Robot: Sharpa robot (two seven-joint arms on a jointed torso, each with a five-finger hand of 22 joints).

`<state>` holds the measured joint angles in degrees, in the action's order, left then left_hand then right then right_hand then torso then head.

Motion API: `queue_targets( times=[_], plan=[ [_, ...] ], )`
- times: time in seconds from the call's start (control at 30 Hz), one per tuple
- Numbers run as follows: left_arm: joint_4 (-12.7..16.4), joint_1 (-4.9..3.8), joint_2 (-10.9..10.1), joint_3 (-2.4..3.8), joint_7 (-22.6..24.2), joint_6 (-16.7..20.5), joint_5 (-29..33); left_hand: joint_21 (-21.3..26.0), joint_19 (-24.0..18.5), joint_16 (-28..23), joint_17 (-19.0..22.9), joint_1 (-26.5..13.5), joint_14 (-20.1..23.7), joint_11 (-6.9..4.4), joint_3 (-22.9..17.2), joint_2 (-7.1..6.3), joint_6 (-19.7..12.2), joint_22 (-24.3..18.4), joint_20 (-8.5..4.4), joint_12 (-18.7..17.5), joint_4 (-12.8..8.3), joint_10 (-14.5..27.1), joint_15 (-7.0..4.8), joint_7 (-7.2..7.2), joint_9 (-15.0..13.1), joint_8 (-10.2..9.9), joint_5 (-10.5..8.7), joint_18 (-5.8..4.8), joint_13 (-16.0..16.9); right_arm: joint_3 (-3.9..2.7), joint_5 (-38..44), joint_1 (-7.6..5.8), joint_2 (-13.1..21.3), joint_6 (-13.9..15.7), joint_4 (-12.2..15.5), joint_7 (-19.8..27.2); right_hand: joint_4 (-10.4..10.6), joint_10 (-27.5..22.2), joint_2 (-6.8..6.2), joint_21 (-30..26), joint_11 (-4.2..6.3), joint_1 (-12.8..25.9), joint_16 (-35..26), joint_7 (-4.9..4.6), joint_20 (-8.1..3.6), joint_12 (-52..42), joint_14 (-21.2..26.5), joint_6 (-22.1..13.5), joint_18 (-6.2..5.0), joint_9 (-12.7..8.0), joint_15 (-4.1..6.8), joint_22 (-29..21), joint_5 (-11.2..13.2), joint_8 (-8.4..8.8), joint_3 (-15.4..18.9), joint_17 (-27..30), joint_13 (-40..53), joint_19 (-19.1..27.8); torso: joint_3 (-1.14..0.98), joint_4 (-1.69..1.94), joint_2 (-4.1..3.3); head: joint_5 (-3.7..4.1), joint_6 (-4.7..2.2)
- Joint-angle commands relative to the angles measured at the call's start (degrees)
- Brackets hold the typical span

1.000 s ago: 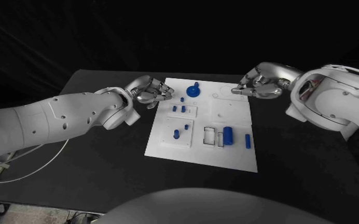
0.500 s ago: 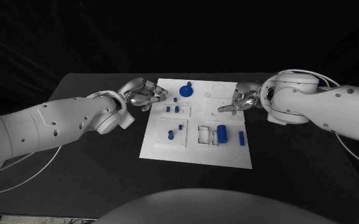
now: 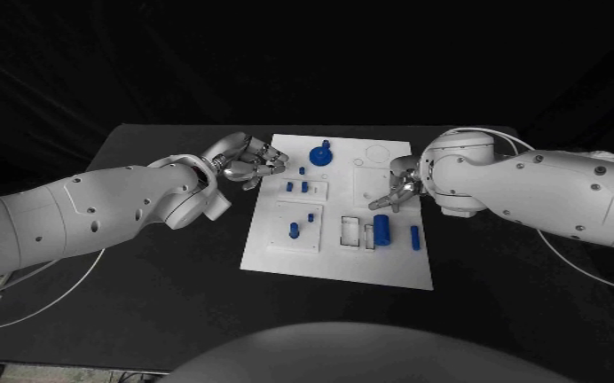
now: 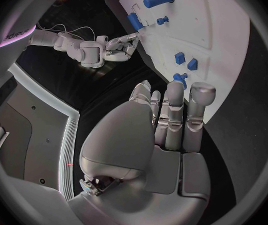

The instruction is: Assemble the parts on the task board

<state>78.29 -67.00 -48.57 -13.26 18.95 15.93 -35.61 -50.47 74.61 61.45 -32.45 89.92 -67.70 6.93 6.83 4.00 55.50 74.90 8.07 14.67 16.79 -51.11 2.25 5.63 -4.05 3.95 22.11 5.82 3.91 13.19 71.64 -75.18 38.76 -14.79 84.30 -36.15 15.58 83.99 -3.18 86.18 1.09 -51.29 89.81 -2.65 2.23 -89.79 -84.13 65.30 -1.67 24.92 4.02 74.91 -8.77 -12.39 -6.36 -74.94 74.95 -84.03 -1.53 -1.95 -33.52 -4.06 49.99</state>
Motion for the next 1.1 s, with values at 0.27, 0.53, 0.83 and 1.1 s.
queue_targets(
  times=[0.27, 0.53, 0.83, 1.1],
  plan=[
    [0.17, 0.0, 0.19, 0.04, 0.54, -0.22, 0.18, 0.12, -0.19, -0.05, -0.08, 0.04, 0.37, -0.11, 0.26, 0.46, 0.16, 6.01, -0.01, 0.2, -0.05, -0.32, -0.11, 0.1, -0.04, 0.07, 0.32, 0.99, 0.08, 0.03, 0.26, 1.29, -1.99, -6.23, -2.13, -2.39, -0.38, 6.01, 0.25, -0.83, -0.03, -0.61, 0.19, -0.1, -0.12, -0.21, -5.87, -0.11, 0.44, -0.07, 0.13, 13.48, -0.41, 0.29, 0.02, -15.06, 15.05, -3.51, -0.02, -0.02, -0.02, -0.63, 0.01],
    [-0.05, 0.0, 0.27, 0.04, 0.39, -0.37, 0.18, 0.14, -0.2, -0.08, 0.0, 0.05, 0.4, -0.1, 0.3, 0.41, 0.09, 6.0, 0.0, 0.25, -0.05, -0.35, -0.09, 0.07, -0.03, 0.02, 0.32, 0.99, 0.08, 0.03, -0.25, 1.79, -2.52, -6.68, -2.83, -2.49, -0.12, 6.01, 0.6, -1.2, -0.01, -0.26, 0.19, -0.1, -0.04, -0.21, -5.87, 0.27, 0.34, -0.08, 0.08, 13.34, -0.31, 0.44, 0.11, -15.06, 15.05, -3.29, -0.03, -0.03, -0.04, -0.82, 0.01],
    [-0.19, 0.01, 0.35, 0.04, 0.21, -0.59, 0.18, 0.2, -0.22, -0.07, 0.0, 0.04, 0.4, -0.1, 0.32, 0.4, 0.08, 5.99, 0.01, 0.26, -0.04, -0.35, -0.09, 0.06, -0.02, 0.01, 0.32, 1.0, 0.08, 0.02, -1.49, 2.23, -3.17, -6.33, -3.47, -2.27, -0.3, 6.01, 1.21, -1.85, 0.43, -0.32, 0.19, 0.4, -0.17, -0.21, -5.87, 2.15, 0.15, 0.47, 0.4, 13.1, -3.24, 0.48, 0.12, -15.06, 15.05, -2.84, -0.02, -0.05, 0.0, -1.1, 0.01],
    [-0.26, 0.01, 0.33, 0.04, -0.11, -0.71, 0.18, 0.31, -0.27, -0.07, 0.02, 0.02, 0.42, -0.09, 0.35, 0.4, 0.05, 5.96, 0.02, 0.28, -0.02, -0.35, -0.07, 0.06, -0.01, -0.02, 0.32, 1.02, 0.08, 0.02, -2.41, 2.45, -3.15, -5.5, -3.75, -2.11, 1.01, 6.01, 2.48, -2.41, 0.82, 3.12, 0.19, 0.76, -0.55, -0.21, -5.87, 3.02, -0.01, 2.29, 0.78, 12.89, -5.18, 0.57, 0.78, -15.06, 15.05, -2.46, -0.02, -0.04, -0.03, -1.58, 0.01]
  ],
)
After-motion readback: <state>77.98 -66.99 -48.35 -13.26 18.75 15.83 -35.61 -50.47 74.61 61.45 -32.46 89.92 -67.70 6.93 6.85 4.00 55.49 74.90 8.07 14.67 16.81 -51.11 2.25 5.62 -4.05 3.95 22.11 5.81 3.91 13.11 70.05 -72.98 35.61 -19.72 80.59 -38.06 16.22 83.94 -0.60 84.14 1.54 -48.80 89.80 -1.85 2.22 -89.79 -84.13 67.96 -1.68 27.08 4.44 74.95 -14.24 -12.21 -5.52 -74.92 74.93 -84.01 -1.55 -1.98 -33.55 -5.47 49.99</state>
